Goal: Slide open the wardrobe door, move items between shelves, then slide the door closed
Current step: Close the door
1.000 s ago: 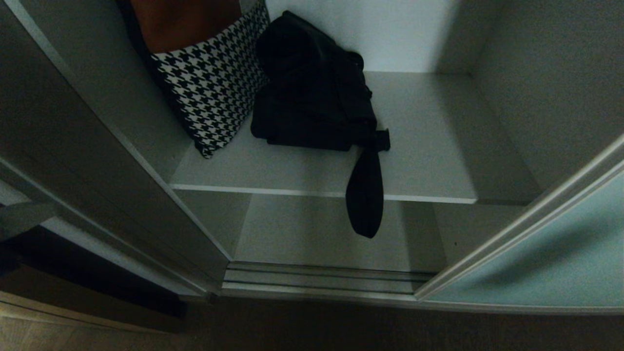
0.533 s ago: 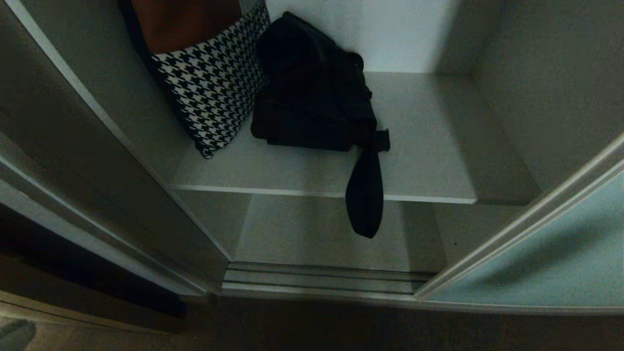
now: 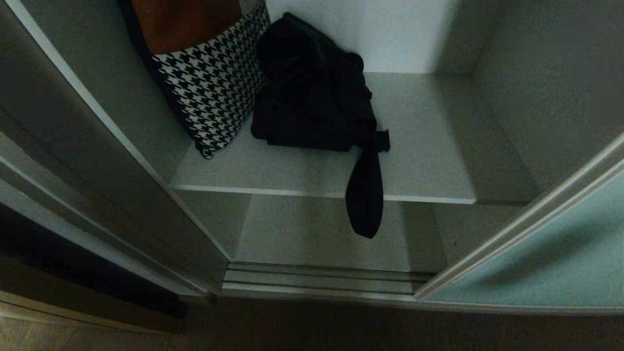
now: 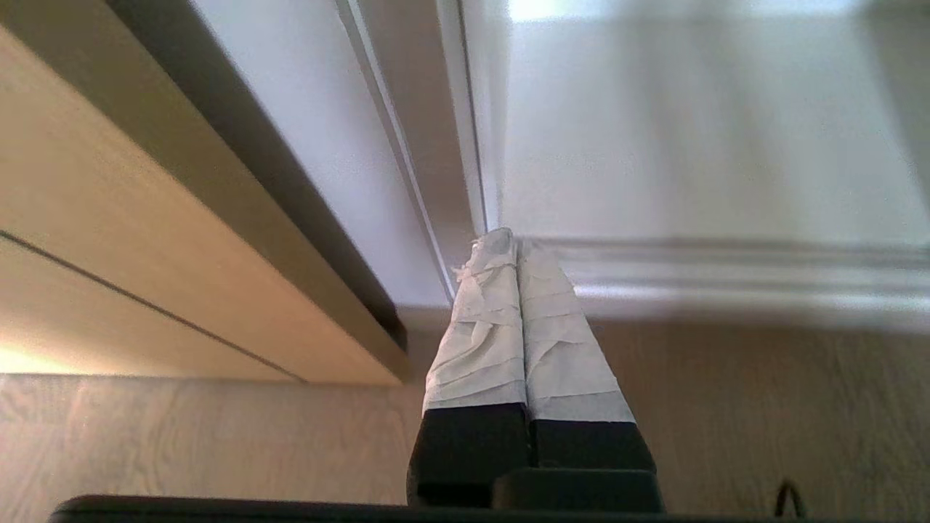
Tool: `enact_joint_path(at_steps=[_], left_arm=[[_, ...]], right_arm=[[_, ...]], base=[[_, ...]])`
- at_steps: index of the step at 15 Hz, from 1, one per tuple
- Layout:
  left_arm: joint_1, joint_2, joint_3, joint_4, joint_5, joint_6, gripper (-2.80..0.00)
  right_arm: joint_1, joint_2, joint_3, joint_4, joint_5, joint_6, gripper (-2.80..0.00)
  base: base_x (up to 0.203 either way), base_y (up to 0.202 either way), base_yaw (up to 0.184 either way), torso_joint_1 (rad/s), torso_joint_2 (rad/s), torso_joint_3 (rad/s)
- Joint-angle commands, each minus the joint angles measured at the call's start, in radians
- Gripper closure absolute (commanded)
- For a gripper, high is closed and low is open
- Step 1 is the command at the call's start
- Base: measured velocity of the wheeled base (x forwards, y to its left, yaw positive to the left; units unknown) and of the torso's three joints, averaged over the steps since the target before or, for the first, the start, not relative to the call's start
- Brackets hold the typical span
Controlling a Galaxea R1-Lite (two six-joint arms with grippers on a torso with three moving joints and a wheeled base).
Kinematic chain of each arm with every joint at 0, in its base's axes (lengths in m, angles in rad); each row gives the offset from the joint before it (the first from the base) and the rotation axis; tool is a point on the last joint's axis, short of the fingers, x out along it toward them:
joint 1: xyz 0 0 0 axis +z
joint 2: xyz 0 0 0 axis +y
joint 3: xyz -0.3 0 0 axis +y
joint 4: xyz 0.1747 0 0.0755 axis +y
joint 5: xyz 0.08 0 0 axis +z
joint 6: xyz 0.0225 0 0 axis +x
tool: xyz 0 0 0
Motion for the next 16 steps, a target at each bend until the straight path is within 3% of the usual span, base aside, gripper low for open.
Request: enact_joint_path(at_steps=[1, 2, 4, 5, 8, 16], left_arm=[[-0.022, -0.141, 0.01, 0.091, 0.004, 0.003, 0.0], [-0.027, -0.192, 0.01, 0.168, 0.011, 0.001, 0.0], [-0.033, -0.206, 0.043, 0.17, 0.031, -0.086, 0.0], [-0.033, -0.205, 0.049, 0.156, 0.042, -0.093, 0.0], [-0.033, -0.203, 0.049, 0.161, 0.045, -0.074, 0.0], [-0.033, -0.203, 0.051, 0.158, 0.047, -0.093, 0.0]], right_arm=[[0.0, 0.0, 0.0, 0.0, 0.0, 0.0, 0.0], [0.0, 0.0, 0.0, 0.0, 0.0, 0.0, 0.0], [0.0, 0.0, 0.0, 0.0, 0.0, 0.0, 0.0], [0.0, 0.0, 0.002, 0.0, 0.0, 0.0, 0.0], [0.0, 0.0, 0.0, 0.0, 0.0, 0.0, 0.0], [0.0, 0.0, 0.0, 0.0, 0.0, 0.0, 0.0]], base=[[0.0, 0.0, 0.0, 0.0, 0.0, 0.0], [0.0, 0.0, 0.0, 0.0, 0.0, 0.0], [0.0, 0.0, 0.0, 0.0, 0.0, 0.0], [0.0, 0.0, 0.0, 0.0, 0.0, 0.0], [0.0, 0.0, 0.0, 0.0, 0.0, 0.0], [0.0, 0.0, 0.0, 0.0, 0.0, 0.0]])
